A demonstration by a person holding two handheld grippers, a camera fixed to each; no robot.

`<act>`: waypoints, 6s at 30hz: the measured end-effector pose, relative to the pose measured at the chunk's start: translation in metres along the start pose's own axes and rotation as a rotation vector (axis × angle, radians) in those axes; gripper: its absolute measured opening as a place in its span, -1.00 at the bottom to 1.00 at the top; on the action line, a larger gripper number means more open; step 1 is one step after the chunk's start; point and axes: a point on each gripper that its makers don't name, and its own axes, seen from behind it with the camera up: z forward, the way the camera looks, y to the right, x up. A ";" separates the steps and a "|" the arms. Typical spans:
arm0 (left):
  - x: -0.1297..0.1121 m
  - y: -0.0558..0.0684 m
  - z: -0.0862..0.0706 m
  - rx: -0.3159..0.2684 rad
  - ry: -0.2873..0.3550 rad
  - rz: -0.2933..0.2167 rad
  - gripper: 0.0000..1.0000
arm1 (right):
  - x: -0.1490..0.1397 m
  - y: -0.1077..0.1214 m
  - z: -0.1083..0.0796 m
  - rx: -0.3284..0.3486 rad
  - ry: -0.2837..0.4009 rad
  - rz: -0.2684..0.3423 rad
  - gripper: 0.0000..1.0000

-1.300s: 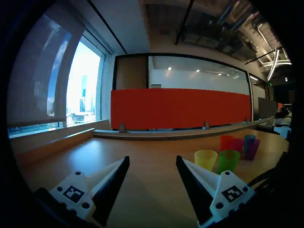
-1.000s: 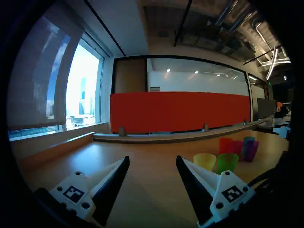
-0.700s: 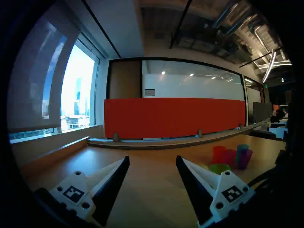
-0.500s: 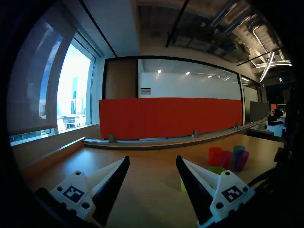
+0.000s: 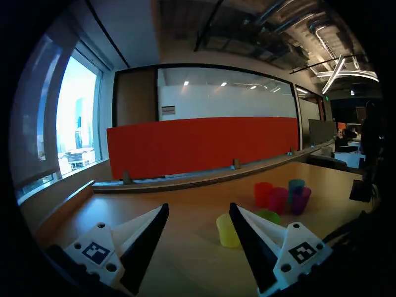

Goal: Pour water

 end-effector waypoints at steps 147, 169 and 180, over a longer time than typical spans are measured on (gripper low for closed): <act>-0.105 0.183 0.100 -0.592 -0.374 0.197 0.72 | -0.055 0.000 0.032 0.328 -0.278 -0.181 1.00; -0.085 0.182 0.089 -0.590 -0.350 0.180 0.72 | -0.076 -0.002 0.063 0.359 -0.335 -0.190 1.00; -0.064 0.181 0.087 -0.580 -0.298 0.131 0.72 | -0.099 -0.007 0.076 0.414 -0.392 -0.204 1.00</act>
